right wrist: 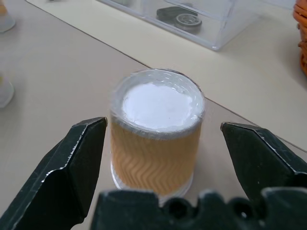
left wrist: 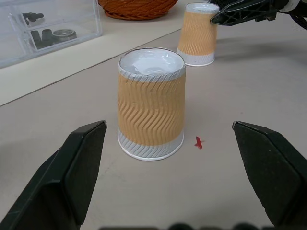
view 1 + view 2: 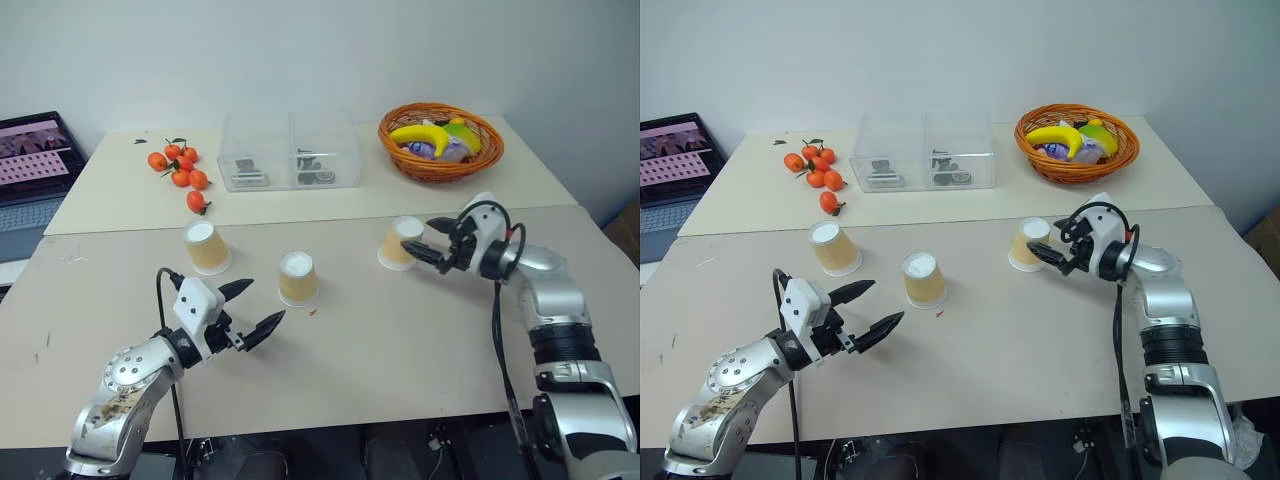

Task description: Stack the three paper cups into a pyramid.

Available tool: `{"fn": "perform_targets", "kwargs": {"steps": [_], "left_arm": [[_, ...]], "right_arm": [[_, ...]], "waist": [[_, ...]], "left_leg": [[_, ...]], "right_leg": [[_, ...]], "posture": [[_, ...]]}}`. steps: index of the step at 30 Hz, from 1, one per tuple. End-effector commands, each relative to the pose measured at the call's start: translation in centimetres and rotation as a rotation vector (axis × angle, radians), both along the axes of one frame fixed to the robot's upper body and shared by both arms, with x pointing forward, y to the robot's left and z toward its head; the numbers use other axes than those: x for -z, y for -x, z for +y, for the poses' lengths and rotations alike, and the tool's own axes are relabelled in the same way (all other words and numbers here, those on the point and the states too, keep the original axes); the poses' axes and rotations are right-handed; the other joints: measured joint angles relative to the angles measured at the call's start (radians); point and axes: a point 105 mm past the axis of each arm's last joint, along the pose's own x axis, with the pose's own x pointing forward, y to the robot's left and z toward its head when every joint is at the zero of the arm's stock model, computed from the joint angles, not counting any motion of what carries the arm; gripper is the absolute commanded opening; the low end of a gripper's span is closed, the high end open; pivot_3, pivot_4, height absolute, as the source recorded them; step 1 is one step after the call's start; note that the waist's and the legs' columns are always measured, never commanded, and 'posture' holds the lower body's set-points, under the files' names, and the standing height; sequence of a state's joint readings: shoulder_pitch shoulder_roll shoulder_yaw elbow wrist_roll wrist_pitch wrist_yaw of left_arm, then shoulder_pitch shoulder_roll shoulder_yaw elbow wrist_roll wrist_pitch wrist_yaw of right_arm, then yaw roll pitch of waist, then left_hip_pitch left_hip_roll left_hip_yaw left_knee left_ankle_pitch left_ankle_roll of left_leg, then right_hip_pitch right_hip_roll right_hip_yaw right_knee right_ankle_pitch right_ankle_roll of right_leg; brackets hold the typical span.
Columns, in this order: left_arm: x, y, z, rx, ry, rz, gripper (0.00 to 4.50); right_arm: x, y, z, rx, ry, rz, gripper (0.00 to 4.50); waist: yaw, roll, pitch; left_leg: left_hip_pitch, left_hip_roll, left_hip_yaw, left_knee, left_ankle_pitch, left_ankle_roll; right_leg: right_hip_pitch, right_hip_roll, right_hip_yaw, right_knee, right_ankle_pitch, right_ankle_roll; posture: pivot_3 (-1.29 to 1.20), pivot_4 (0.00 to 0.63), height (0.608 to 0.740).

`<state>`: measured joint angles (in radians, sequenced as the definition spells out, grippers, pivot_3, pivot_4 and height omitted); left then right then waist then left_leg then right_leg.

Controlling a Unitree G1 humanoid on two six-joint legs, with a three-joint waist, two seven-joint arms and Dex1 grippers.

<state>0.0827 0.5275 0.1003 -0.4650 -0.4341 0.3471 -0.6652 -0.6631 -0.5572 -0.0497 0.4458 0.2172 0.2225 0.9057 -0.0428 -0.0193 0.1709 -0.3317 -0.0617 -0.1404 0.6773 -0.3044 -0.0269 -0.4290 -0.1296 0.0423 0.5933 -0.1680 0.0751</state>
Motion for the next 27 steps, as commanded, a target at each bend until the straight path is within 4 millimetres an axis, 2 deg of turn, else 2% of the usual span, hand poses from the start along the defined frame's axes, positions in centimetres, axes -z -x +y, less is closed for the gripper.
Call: {"fn": "perform_targets", "kwargs": {"steps": [1,7,10,12,17,19,22,24,27], "left_arm": [[-1.1,0.2,0.1,-0.010,0.007,-0.048,4.50],[-1.2,0.3,0.2,-0.019,0.008,-0.049,4.50],[-1.1,0.5,0.2,-0.027,0.007,-0.046,4.50],[-1.1,0.5,0.2,-0.032,0.007,-0.046,4.50],[-1.1,0.7,0.3,-0.044,0.009,-0.043,4.50],[-1.0,0.8,0.3,-0.048,0.009,-0.042,4.50],[-1.0,0.9,0.3,-0.054,0.012,-0.040,4.50],[-0.9,0.9,0.3,-0.056,0.012,-0.039,4.50],[-0.9,1.0,0.3,-0.058,0.013,-0.038,4.50]], "right_arm": [[-1.7,-0.6,0.8,-0.025,0.003,-0.072,4.42],[-1.3,-1.2,1.0,-0.023,0.000,-0.071,4.42],[-1.3,-1.6,1.3,-0.025,-0.011,-0.073,3.74],[-1.4,-1.7,1.4,-0.022,-0.009,-0.079,3.04],[-2.0,-1.5,1.8,-0.057,-0.025,-0.071,3.04],[-1.9,-0.8,2.6,-0.123,-0.013,-0.056,3.04],[-1.4,2.2,4.8,-0.347,0.008,0.003,3.04],[-1.2,3.7,5.6,-0.438,0.026,0.027,3.04],[-0.7,4.4,6.8,-0.499,0.040,0.059,3.04]], "waist": [[0.001,0.000,0.000],[0.001,0.000,0.000],[-0.001,0.000,0.000],[-0.001,0.000,0.000],[-0.001,0.000,0.000],[-0.001,0.000,0.000],[0.000,0.000,0.000],[0.001,0.000,0.000],[0.000,0.000,0.000]], "left_leg": [[0.000,0.000,0.000,0.000,0.000,0.000],[0.000,0.000,0.000,0.000,0.000,0.000],[0.000,0.000,0.000,0.000,0.000,0.000],[0.000,0.000,0.000,0.000,0.000,0.000],[0.000,0.000,0.000,0.000,0.000,0.000],[0.000,0.000,0.000,0.000,0.000,0.000],[-0.002,0.000,0.000,0.000,0.000,0.000],[-0.004,0.000,0.000,0.000,0.000,0.000],[-0.005,0.000,0.000,0.000,0.000,0.000]], "right_leg": [[0.000,0.000,0.000,0.000,0.000,0.000],[0.000,0.000,0.000,0.000,0.000,0.000],[0.000,0.000,0.000,0.000,0.000,0.000],[-0.001,0.000,0.000,0.000,0.000,0.000],[-0.001,0.000,0.000,0.000,0.000,0.000],[-0.001,0.000,0.000,0.000,0.000,0.000],[-0.003,0.000,0.000,0.000,0.000,0.000],[-0.006,0.000,0.000,0.001,0.000,0.000],[-0.007,0.000,0.000,0.001,0.000,-0.001]], "posture": [[0.00,0.150,0.728],[0.00,0.150,0.728],[0.00,0.150,0.728],[0.00,0.150,0.728],[0.00,0.150,0.728],[0.00,0.150,0.728],[0.00,0.150,0.728],[0.00,0.150,0.728],[0.00,0.150,0.728]]}}
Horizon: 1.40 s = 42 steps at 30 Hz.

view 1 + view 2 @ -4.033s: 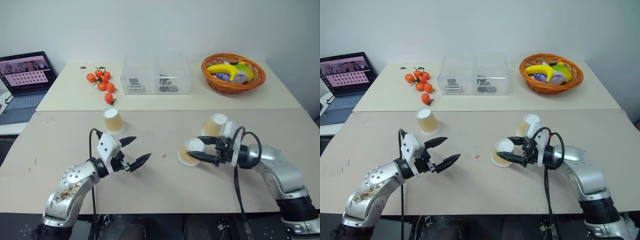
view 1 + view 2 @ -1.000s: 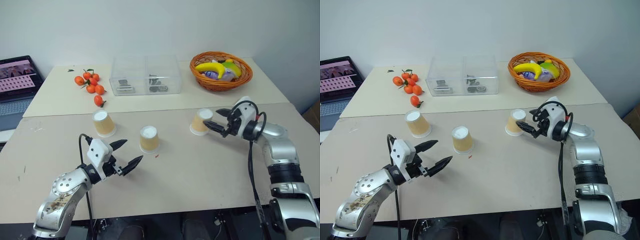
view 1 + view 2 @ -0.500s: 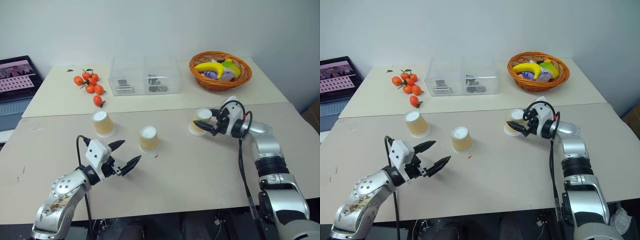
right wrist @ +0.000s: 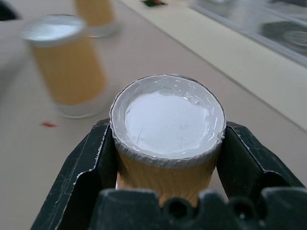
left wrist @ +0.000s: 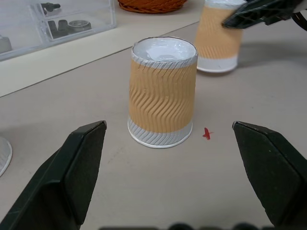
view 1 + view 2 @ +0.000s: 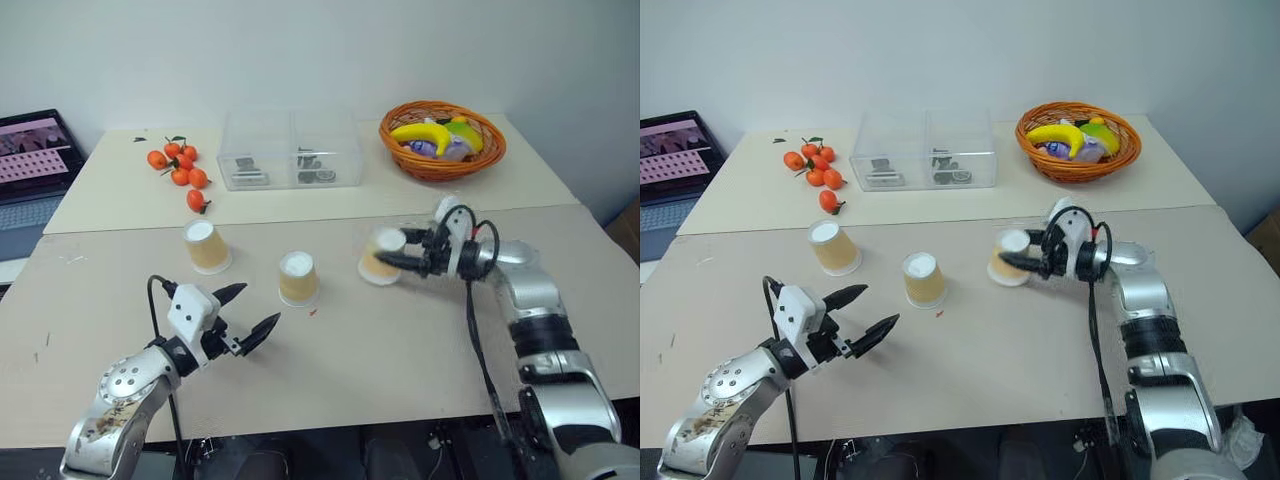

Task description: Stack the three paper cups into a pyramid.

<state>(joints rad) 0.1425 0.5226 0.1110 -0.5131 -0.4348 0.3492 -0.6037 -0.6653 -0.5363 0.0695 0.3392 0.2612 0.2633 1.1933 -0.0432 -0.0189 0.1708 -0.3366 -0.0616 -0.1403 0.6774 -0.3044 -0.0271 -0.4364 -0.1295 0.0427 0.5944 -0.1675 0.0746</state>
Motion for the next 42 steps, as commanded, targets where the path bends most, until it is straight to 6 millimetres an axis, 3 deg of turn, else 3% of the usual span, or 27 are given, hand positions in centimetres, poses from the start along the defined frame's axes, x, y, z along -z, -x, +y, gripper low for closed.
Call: {"fn": "perform_targets", "kwargs": {"steps": [1,15,34,35,38,42], "left_arm": [[-1.2,0.3,-0.1,0.001,0.010,-0.043,4.50],[-1.3,0.6,0.0,-0.021,0.009,-0.046,4.50],[-1.5,0.6,0.1,-0.035,0.012,-0.054,4.50],[-1.5,0.6,0.1,-0.036,0.012,-0.054,4.50],[-1.5,0.5,0.1,-0.034,0.013,-0.055,4.50],[-1.5,0.3,0.0,-0.028,0.015,-0.057,4.50]], "right_arm": [[-0.9,1.1,1.5,-0.107,0.014,-0.022,3.04],[-1.0,-0.7,5.1,-0.189,0.007,-0.055,3.04],[-0.5,-1.2,6.4,-0.182,-0.029,-0.079,3.04],[-0.4,-1.4,6.4,-0.168,-0.025,-0.082,3.63],[-0.2,-1.7,6.0,-0.138,-0.015,-0.048,4.46],[-1.1,-1.5,4.9,-0.139,-0.049,-0.021,4.46]], "waist": [[0.001,0.000,0.000],[0.001,0.000,0.000],[-0.002,0.000,0.000],[-0.002,0.000,0.000],[-0.001,0.000,0.000],[0.000,0.000,0.000]], "left_leg": [[0.000,0.000,0.000,0.000,0.000,0.000],[0.000,0.001,0.000,0.000,0.000,-0.001],[0.000,0.001,0.000,0.000,0.000,-0.001],[0.000,0.001,0.000,0.000,0.000,-0.001],[0.000,0.001,0.000,0.000,0.000,-0.001],[0.000,0.001,0.000,0.000,0.000,-0.001]], "right_leg": [[0.000,0.000,0.000,0.000,0.000,0.000],[-0.002,0.001,0.000,0.000,0.001,-0.001],[-0.002,0.001,0.000,0.001,0.002,-0.002],[-0.002,0.001,0.000,0.001,0.002,-0.002],[-0.002,0.001,0.000,0.001,0.002,-0.003],[-0.002,0.002,0.000,0.001,0.002,-0.003]], "posture": [[0.00,0.150,0.728],[0.00,0.150,0.728],[0.00,0.150,0.728],[0.00,0.150,0.728],[0.00,0.150,0.728],[0.00,0.150,0.728]]}}
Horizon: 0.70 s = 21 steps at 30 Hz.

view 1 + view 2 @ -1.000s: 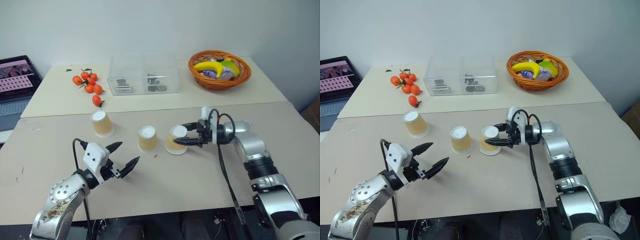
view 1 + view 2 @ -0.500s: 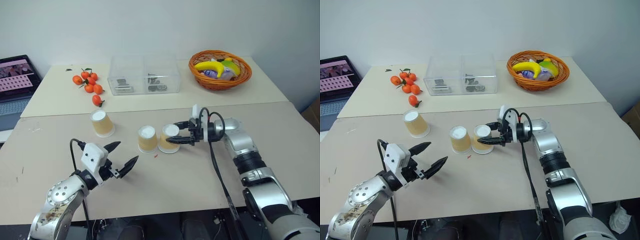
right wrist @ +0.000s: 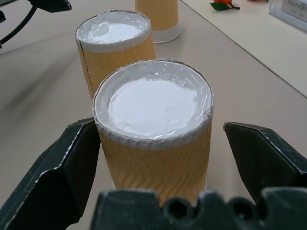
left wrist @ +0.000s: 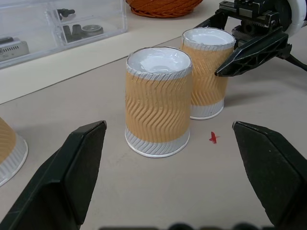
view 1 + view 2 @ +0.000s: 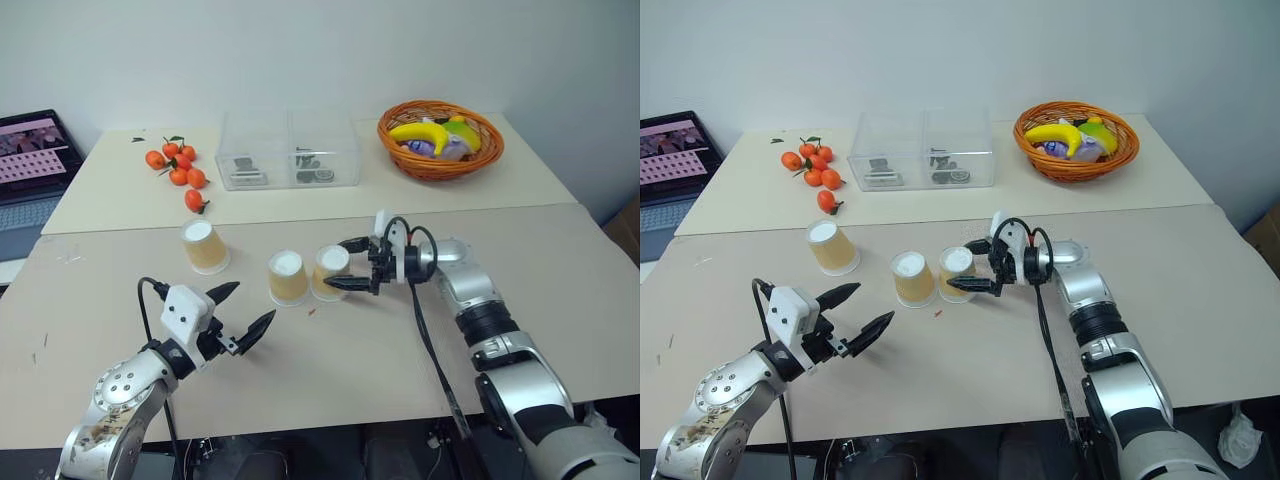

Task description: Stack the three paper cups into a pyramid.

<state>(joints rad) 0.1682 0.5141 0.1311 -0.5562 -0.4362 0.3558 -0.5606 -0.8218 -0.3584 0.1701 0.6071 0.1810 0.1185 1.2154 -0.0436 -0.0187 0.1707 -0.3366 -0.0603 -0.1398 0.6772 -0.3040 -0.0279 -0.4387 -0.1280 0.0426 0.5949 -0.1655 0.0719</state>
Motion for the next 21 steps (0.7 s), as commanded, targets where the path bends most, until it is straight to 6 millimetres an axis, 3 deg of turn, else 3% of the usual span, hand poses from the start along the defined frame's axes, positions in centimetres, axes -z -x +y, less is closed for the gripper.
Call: {"fn": "perform_targets", "kwargs": {"steps": [1,10,15,21], "left_arm": [[-0.9,0.0,-0.4,0.021,0.011,-0.036,4.50],[-1.1,-0.7,-0.3,0.025,0.042,-0.035,4.50],[-1.2,-1.0,0.2,-0.005,0.072,-0.029,4.50],[-1.8,-1.5,3.6,-0.186,0.147,-0.030,4.50]], "right_arm": [[-2.7,0.0,-1.4,0.004,-0.061,-0.025,4.46],[-3.8,2.0,-4.7,0.000,-0.103,0.076,4.46],[-3.6,2.1,-6.4,0.071,-0.103,0.086,4.46],[-4.3,2.0,-9.4,0.168,-0.117,0.067,4.46]], "waist": [[0.000,0.000,0.000],[0.001,0.000,0.000],[0.000,0.000,0.000],[0.002,0.000,0.000]], "left_leg": [[0.000,0.000,0.000,0.000,0.000,0.000],[0.000,0.000,0.000,0.000,0.000,0.000],[0.000,0.000,0.000,0.000,0.000,0.000],[0.000,0.001,0.001,0.001,0.000,0.000]], "right_leg": [[0.000,0.000,0.000,0.000,0.000,0.000],[0.000,0.000,0.000,0.000,0.000,0.000],[0.000,0.000,0.000,0.000,0.000,0.000],[0.000,0.000,0.000,0.000,0.000,0.000]], "posture": [[0.00,0.150,0.728],[0.00,0.150,0.728],[0.00,0.150,0.728],[0.00,0.150,0.728]]}}
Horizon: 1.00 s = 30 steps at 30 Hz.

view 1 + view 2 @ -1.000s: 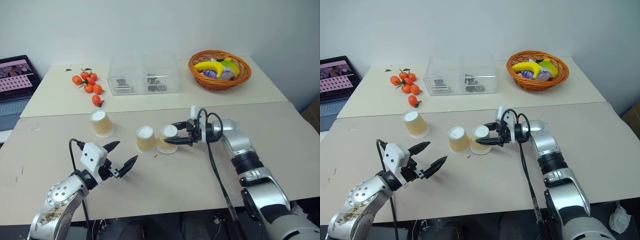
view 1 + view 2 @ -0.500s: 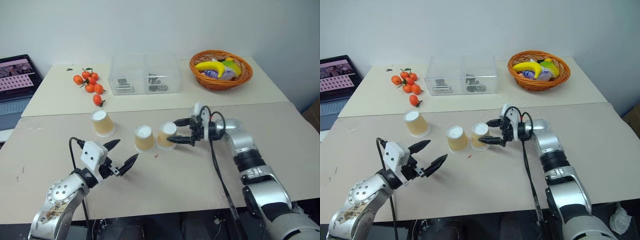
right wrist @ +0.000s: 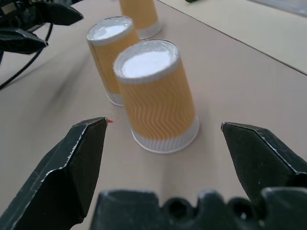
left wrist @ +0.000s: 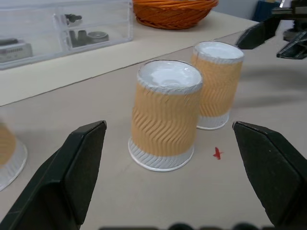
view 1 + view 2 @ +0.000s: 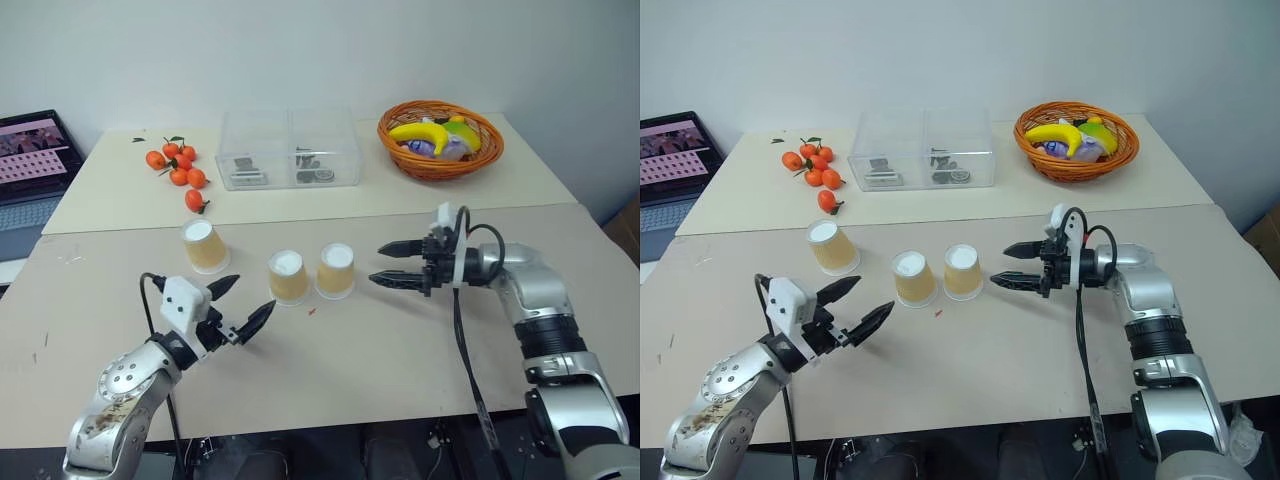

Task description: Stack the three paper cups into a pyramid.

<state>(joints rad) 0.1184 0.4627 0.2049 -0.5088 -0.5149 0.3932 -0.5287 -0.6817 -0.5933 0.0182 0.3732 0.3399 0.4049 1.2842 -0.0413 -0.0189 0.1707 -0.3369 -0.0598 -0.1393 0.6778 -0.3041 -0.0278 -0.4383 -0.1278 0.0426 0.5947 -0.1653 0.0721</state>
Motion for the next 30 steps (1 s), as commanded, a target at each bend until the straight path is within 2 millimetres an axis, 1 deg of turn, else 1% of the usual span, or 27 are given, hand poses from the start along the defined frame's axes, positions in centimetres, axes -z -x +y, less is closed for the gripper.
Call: {"fn": "perform_targets", "kwargs": {"steps": [1,3,4,7,11,17,24,27,30], "left_arm": [[-0.8,-0.3,3.0,-0.143,0.037,-0.014,4.50],[-0.8,-0.6,4.9,-0.230,0.038,-0.002,4.50],[-0.6,-0.7,5.5,-0.256,0.033,0.009,4.50],[-0.1,-1.4,6.8,-0.308,-0.011,0.033,4.50],[0.8,-2.7,7.9,-0.364,-0.084,0.075,4.50],[0.6,-4.3,7.3,-0.333,-0.129,0.069,4.50],[0.3,-6.3,6.9,-0.313,-0.118,0.077,4.50],[0.1,-7.1,6.7,-0.302,-0.123,0.075,4.50],[-0.1,-7.9,6.7,-0.306,-0.119,0.076,4.50]], "right_arm": [[-2.7,0.4,-1.9,0.041,-0.050,-0.076,4.46],[-3.7,1.4,-2.6,0.045,-0.060,-0.107,4.46],[-4.0,1.8,-2.5,0.038,-0.067,-0.110,4.46],[-4.3,3.2,-1.9,0.012,-0.077,-0.117,4.46],[-4.7,4.0,-1.0,0.025,-0.109,-0.137,4.46],[-5.8,5.1,0.0,0.029,-0.146,-0.174,4.46],[-5.0,5.2,0.4,0.061,-0.128,-0.180,4.46],[-5.1,5.3,0.7,0.057,-0.137,-0.180,4.46],[-5.2,5.3,0.6,0.071,-0.142,-0.184,4.46]], "waist": [[0.000,0.000,0.000],[0.003,0.000,0.000],[0.005,0.000,0.000],[0.004,0.000,0.000],[0.006,0.000,0.000],[0.015,0.000,0.000],[0.025,0.000,0.000],[0.026,0.000,0.000],[0.025,0.000,0.000]], "left_leg": [[0.000,0.000,0.000,0.000,0.000,0.000],[0.000,0.000,0.000,0.000,0.000,0.000],[0.000,0.000,0.000,0.000,0.000,0.000],[0.000,0.000,0.000,0.000,0.000,0.000],[0.000,0.000,0.000,0.001,0.000,0.000],[0.000,0.000,0.000,0.001,0.000,0.000],[0.000,0.000,0.000,0.001,0.000,0.000],[0.000,0.000,0.000,0.001,0.000,0.000],[0.000,0.000,0.000,0.001,0.000,0.000]], "right_leg": [[0.000,0.000,0.000,0.000,0.000,0.000],[0.000,0.000,0.000,0.000,0.000,0.000],[0.000,0.000,0.000,0.000,0.000,0.000],[0.000,0.000,0.000,0.000,0.000,0.000],[0.001,0.000,0.000,0.000,0.000,0.001],[0.001,0.000,0.000,0.000,0.000,0.001],[0.000,0.000,0.000,0.000,0.001,0.001],[0.000,0.000,0.000,0.000,0.001,0.001],[0.000,0.000,0.000,0.000,0.001,0.001]], "posture": [[0.00,0.150,0.728],[0.00,0.150,0.728],[0.00,0.150,0.728],[0.00,0.150,0.728],[0.00,0.150,0.728],[0.00,0.150,0.728],[0.00,0.150,0.728],[0.00,0.150,0.728],[0.00,0.150,0.728]]}}
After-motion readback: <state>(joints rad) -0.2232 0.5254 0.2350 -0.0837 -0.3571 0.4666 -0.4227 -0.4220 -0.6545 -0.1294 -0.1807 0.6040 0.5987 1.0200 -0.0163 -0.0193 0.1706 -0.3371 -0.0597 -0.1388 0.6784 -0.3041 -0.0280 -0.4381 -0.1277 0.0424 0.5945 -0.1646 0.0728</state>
